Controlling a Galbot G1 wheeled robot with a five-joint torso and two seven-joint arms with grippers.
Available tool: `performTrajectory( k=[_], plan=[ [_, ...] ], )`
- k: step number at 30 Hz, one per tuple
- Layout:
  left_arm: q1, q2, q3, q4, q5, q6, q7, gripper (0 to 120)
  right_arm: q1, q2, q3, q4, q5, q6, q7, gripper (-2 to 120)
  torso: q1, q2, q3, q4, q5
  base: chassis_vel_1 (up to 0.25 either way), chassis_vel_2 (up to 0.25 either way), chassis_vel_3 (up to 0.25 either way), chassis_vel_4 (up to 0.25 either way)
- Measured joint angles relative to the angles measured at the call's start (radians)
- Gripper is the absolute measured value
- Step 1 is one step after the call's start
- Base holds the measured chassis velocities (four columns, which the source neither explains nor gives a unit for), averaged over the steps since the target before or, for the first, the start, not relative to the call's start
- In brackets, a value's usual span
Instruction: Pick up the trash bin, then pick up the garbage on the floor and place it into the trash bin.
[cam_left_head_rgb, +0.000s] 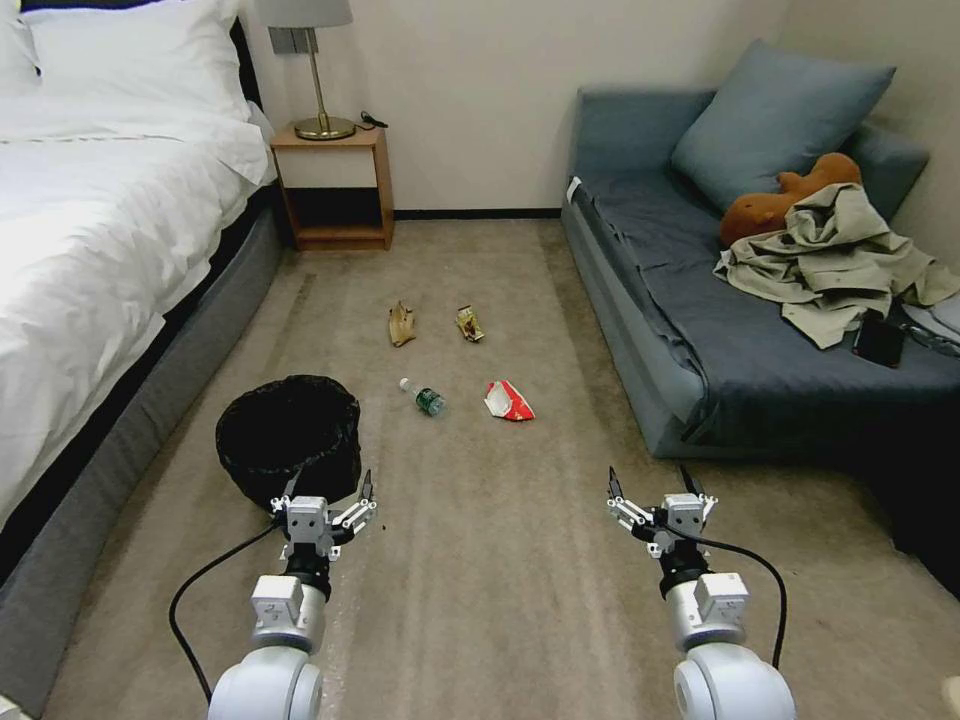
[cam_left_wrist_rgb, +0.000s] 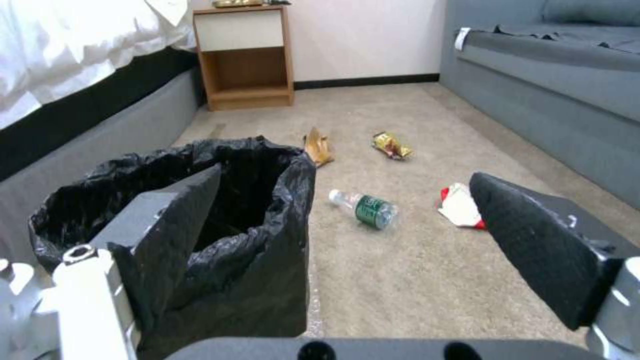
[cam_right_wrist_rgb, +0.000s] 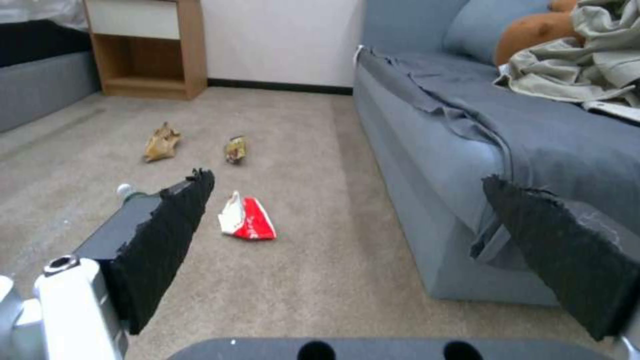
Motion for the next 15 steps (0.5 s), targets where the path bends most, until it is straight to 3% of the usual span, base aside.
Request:
performTrajectory(
  k=[15],
  plan=[
    [-0.008, 0.004, 0.0, -0.001, -0.01, 0.011, -0.007, 100, 0.001, -0.008, 0.004, 0.004, 0.017, -0.018, 0.004, 100, 0.0, 0.0, 0.0, 0.0, -0.0002, 0.0, 0.0, 0.0, 0.0]
  ],
)
